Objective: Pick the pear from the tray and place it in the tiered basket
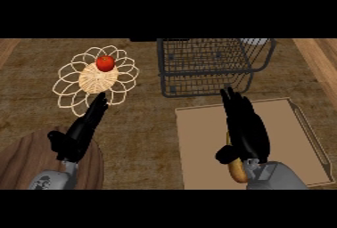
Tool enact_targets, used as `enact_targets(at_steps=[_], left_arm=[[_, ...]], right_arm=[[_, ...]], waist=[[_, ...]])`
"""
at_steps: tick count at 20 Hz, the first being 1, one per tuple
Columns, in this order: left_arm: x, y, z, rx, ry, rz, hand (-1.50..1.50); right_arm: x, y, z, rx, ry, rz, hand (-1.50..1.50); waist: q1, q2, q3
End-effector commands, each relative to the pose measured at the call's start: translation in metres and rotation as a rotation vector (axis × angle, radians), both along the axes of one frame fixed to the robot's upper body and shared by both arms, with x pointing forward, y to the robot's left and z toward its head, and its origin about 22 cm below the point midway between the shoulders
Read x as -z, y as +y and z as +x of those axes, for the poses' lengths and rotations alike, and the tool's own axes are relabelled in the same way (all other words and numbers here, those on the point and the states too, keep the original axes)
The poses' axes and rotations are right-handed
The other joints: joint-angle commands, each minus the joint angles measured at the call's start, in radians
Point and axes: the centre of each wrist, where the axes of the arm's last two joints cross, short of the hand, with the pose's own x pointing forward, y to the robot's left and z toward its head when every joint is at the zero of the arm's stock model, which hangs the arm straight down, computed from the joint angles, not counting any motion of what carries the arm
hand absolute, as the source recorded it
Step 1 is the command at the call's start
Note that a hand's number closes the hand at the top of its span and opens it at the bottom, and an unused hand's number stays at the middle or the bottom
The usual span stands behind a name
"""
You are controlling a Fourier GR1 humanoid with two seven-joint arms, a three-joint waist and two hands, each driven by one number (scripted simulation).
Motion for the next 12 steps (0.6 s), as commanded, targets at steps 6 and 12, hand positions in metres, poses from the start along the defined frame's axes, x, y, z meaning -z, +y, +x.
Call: enact_targets(at_steps=[6, 12], left_arm=[[0.004, -0.011, 0.006, -0.003, 0.001, -0.004, 0.0], [0.002, -0.013, -0.001, 0.026, 0.007, -0.007, 0.0]], right_arm=[[-0.057, 0.062, -0.048, 0.061, 0.231, -0.265, -1.5], [-0.066, 0.075, -0.053, 0.15, 0.224, -0.303, -1.5]], waist=[[0.002, 0.013, 0.006], [0.021, 0.013, 0.007]])
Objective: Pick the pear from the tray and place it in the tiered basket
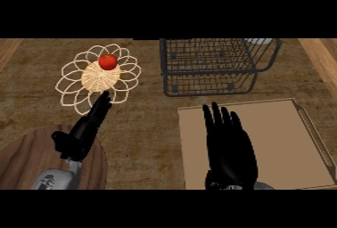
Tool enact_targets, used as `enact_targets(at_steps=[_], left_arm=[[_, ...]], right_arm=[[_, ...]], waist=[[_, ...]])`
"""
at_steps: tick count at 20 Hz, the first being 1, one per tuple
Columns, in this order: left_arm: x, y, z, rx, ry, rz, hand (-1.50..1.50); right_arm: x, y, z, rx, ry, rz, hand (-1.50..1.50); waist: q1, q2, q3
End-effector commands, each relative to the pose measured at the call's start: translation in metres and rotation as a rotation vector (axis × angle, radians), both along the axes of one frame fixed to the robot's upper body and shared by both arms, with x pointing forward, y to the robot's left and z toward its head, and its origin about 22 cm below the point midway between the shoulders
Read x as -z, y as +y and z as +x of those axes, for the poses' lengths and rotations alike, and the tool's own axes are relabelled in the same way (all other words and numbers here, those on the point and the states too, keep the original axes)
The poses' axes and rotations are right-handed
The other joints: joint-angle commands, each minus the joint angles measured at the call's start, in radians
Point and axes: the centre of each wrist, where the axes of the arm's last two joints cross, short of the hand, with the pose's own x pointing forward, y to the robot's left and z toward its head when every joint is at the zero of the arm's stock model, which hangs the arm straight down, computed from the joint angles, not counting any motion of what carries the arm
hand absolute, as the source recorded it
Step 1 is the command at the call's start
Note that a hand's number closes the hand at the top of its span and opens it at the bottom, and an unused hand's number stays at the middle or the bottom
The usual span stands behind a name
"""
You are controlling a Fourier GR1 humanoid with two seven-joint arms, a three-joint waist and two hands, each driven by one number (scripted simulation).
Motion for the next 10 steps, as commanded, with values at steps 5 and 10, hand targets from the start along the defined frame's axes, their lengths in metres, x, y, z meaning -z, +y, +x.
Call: enact_targets(at_steps=[5, 10], left_arm=[[0.002, 0.0, -0.001, 0.01, 0.014, -0.004, 0.0], [-0.004, 0.0, 0.008, 0.018, 0.006, -0.009, 0.0]], right_arm=[[0.002, 0.002, 0.008, 0.258, 0.02, -0.269, -1.5], [0.021, 0.005, 0.011, 0.334, 0.1, -0.275, -1.5]], waist=[[0.008, 0.009, 0.0], [0.009, 0.013, 0.001]])
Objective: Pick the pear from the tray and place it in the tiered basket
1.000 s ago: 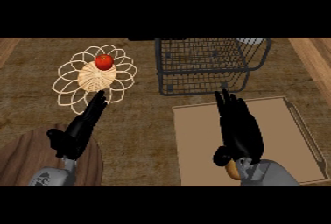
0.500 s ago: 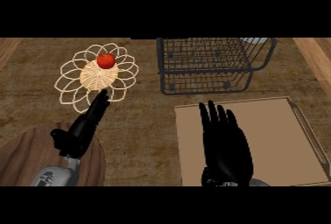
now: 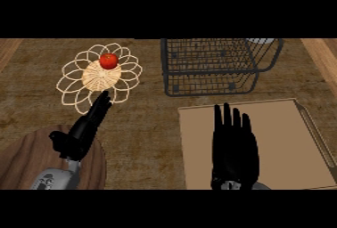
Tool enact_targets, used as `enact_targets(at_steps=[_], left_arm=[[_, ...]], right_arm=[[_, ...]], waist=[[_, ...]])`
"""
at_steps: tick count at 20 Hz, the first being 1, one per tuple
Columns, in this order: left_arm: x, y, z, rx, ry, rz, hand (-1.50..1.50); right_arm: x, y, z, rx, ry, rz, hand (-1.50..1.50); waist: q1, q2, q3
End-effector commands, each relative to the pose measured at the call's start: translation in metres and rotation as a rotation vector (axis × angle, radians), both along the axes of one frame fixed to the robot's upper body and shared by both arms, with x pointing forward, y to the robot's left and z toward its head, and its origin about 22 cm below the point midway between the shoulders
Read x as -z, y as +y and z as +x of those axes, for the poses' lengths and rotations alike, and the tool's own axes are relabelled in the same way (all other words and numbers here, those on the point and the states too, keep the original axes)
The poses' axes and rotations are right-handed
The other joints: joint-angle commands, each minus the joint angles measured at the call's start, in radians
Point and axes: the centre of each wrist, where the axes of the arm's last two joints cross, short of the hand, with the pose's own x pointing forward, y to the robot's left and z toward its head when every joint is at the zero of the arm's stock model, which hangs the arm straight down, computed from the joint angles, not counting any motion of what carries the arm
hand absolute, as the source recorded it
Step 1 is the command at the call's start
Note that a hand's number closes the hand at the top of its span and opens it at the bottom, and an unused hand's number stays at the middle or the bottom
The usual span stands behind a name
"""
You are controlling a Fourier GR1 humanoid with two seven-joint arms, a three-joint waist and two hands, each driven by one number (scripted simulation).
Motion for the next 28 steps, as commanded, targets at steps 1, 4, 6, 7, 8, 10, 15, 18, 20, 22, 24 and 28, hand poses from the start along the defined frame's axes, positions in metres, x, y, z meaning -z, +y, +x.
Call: enact_targets(at_steps=[1, 4, 6, 7, 8, 10, 15, 18, 20, 22, 24, 28], left_arm=[[0.012, -0.005, -0.006, -0.002, 0.004, -0.005, 0.0], [-0.004, 0.011, 0.0, -0.009, 0.016, 0.001, 0.0], [0.003, -0.002, 0.001, 0.006, 0.028, -0.006, 0.0], [0.006, -0.01, -0.001, 0.002, 0.013, -0.02, 0.0], [0.008, 0.001, -0.006, 0.016, 0.025, -0.008, 0.0], [0.019, -0.003, -0.012, 0.012, 0.025, 0.008, 0.0], [0.002, -0.018, 0.004, 0.02, -0.001, 0.004, 0.0], [0.01, -0.004, 0.012, 0.002, 0.014, 0.006, 0.0], [0.004, -0.005, 0.001, 0.002, 0.023, -0.012, 0.0], [-0.008, -0.022, 0.002, 0.005, 0.008, -0.011, 0.0], [0.007, 0.005, 0.012, -0.003, 0.022, -0.017, 0.0], [0.015, -0.019, -0.004, 0.006, 0.013, -0.015, 0.0]], right_arm=[[0.007, 0.005, 0.003, 0.22, 0.086, -0.106, -1.5], [0.012, -0.004, -0.013, 0.224, 0.098, -0.082, -1.5], [0.015, 0.004, -0.008, 0.211, 0.091, -0.057, -1.5], [0.018, -0.004, -0.002, 0.214, 0.088, -0.068, -1.5], [0.01, 0.005, -0.017, 0.211, 0.095, -0.083, -1.5], [0.029, -0.004, -0.004, 0.259, 0.107, -0.096, -1.5], [0.03, -0.019, 0.007, 0.292, 0.108, -0.091, -1.5], [0.033, -0.04, 0.001, 0.28, 0.126, -0.072, -1.5], [0.037, -0.026, -0.006, 0.297, 0.121, -0.062, -1.5], [0.048, -0.043, -0.005, 0.282, 0.139, -0.077, -1.5], [0.042, -0.037, -0.002, 0.285, 0.136, -0.061, -1.5], [0.065, -0.044, -0.012, 0.271, 0.128, -0.059, -1.5]], waist=[[0.005, 0.006, -0.002], [0.006, 0.004, -0.001], [0.01, 0.006, -0.001], [0.01, 0.006, -0.001], [0.011, 0.005, -0.002], [0.012, 0.007, -0.001], [0.014, 0.007, -0.001], [0.008, 0.008, -0.001], [0.013, 0.006, -0.001], [0.012, 0.006, -0.001], [0.01, 0.007, -0.001], [0.011, 0.007, -0.001]])
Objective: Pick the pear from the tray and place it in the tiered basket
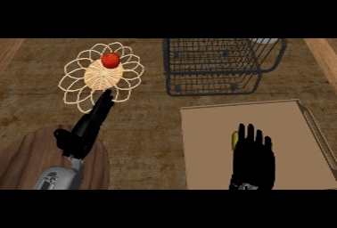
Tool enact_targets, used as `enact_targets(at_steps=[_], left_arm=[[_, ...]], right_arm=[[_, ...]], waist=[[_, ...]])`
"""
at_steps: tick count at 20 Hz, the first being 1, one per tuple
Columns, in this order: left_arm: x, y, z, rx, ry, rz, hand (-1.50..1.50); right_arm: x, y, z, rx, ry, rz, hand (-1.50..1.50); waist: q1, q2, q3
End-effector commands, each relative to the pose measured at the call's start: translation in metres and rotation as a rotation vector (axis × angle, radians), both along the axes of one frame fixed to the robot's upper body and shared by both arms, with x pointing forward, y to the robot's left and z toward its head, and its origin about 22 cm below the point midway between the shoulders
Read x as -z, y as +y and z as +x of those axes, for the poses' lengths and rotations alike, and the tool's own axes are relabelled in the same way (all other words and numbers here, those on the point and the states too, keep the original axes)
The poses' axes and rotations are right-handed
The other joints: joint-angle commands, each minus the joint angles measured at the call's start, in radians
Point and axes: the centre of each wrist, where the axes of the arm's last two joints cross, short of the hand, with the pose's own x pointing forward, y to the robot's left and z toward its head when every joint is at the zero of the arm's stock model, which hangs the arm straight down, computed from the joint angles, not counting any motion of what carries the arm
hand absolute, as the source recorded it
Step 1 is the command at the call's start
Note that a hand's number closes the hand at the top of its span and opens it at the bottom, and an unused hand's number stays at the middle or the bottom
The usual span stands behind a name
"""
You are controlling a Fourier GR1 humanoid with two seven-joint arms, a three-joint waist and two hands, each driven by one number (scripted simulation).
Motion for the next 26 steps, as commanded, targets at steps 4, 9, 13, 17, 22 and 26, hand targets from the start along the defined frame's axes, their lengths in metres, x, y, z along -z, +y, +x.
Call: enact_targets(at_steps=[4, 9, 13, 17, 22, 26], left_arm=[[0.01, 0.005, -0.01, -0.008, 0.014, -0.009, 0.0], [-0.002, -0.019, -0.004, -0.004, 0.026, -0.004, 0.0], [0.017, -0.008, -0.002, 0.003, 0.009, -0.006, 0.0], [0.0, -0.007, -0.005, 0.011, 0.025, -0.003, 0.0], [0.003, -0.001, -0.002, 0.008, 0.008, -0.013, 0.0], [0.004, -0.002, 0.002, 0.025, -0.001, -0.008, 0.0]], right_arm=[[0.031, -0.003, 0.011, 0.033, -0.049, 0.057, 1.5], [0.017, -0.003, 0.028, -0.072, -0.163, 0.084, 1.5], [0.03, 0.012, 0.007, -0.102, -0.197, 0.085, 1.5], [0.011, -0.05, 0.026, -0.122, -0.195, 0.088, 1.5], [-0.028, -0.173, 0.061, -0.232, -0.183, 0.169, 1.5], [-0.062, -0.257, 0.077, -0.279, -0.245, 0.19, 1.5]], waist=[[0.003, 0.003, -0.004], [0.003, 0.003, -0.004], [0.0, 0.003, -0.004], [0.001, 0.003, -0.004], [0.008, 0.024, 0.002], [0.016, 0.021, 0.0]])
